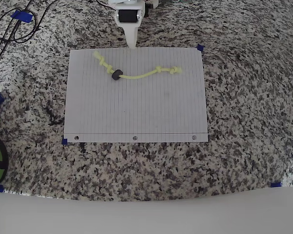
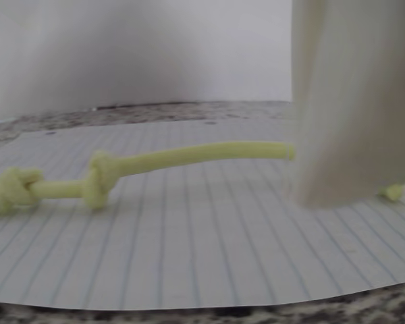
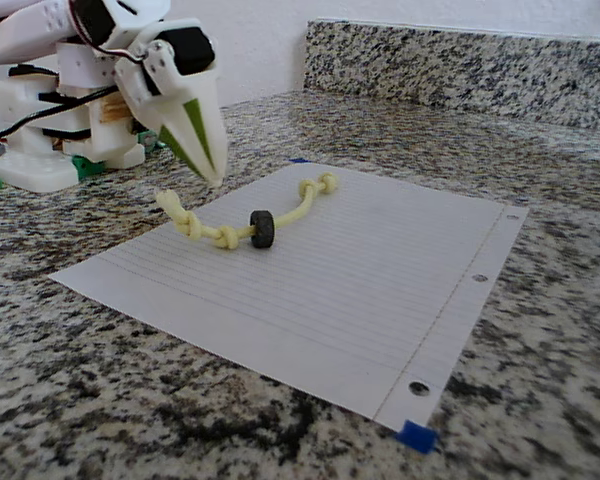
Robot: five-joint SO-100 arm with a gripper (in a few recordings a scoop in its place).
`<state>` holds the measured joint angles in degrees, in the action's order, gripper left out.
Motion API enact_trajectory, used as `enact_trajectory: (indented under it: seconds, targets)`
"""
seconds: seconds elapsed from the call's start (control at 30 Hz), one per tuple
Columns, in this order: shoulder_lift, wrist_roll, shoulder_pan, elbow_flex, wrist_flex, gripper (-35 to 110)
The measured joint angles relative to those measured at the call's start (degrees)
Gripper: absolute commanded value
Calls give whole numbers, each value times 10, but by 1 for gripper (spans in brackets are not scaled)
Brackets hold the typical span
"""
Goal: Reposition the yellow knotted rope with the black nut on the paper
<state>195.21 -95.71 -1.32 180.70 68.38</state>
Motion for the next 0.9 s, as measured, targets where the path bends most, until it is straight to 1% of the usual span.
enact_trajectory:
  seconds: [0.3,0.37,0.4,0.9]
  targets:
    - [0,2,-9,0,6,0]
    - [0,2,-2,0,6,8]
    - [0,2,2,0,6,9]
    - [0,2,-3,0,6,9]
